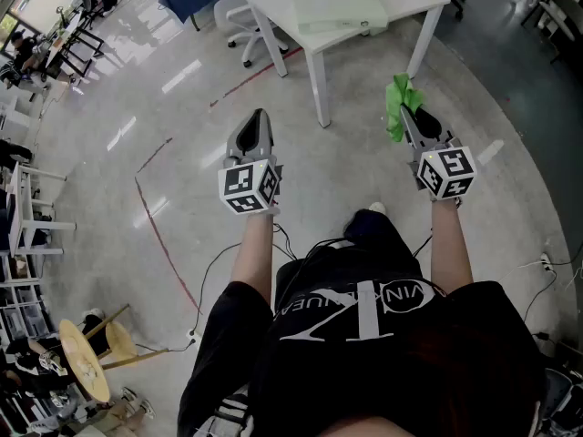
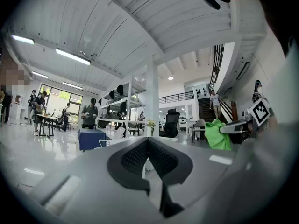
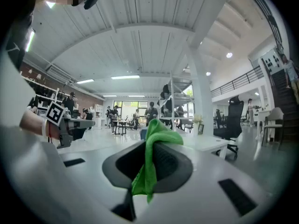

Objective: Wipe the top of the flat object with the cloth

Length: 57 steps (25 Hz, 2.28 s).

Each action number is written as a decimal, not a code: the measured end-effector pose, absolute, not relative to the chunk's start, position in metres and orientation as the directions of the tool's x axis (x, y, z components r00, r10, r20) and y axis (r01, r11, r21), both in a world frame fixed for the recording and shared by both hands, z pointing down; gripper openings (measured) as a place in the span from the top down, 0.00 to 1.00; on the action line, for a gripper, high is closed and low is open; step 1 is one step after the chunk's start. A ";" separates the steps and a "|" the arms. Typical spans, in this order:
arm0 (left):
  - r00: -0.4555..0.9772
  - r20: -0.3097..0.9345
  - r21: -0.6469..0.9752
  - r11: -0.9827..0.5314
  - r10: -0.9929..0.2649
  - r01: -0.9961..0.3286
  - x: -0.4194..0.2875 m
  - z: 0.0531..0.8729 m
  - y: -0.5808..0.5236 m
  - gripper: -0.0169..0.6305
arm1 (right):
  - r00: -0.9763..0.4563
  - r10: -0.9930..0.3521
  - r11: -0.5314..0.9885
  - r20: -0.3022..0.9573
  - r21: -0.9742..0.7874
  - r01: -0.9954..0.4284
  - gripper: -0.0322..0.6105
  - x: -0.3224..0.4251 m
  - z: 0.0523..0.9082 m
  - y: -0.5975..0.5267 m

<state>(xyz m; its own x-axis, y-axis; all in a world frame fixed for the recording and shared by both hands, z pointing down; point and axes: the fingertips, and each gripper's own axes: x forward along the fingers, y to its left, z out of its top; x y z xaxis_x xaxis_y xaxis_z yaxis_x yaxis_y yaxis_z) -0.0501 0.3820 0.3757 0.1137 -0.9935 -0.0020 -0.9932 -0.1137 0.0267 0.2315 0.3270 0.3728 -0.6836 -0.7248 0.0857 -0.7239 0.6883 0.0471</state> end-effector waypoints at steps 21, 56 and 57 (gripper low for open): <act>0.128 0.031 0.047 -0.126 -0.991 -0.991 -0.060 0.393 0.372 0.95 | -0.645 -0.760 0.648 0.084 0.014 -0.762 0.90 0.240 0.383 0.321; 0.071 0.068 0.035 -0.069 -0.995 -0.997 -0.137 0.398 0.047 0.95 | -0.746 -0.653 0.752 0.130 -0.005 -0.659 0.90 0.127 0.391 -0.026; 0.076 0.074 0.036 -0.074 -0.994 -0.997 -0.136 0.400 0.042 0.95 | -0.748 -0.650 0.754 0.134 -0.007 -0.657 0.90 0.125 0.392 -0.029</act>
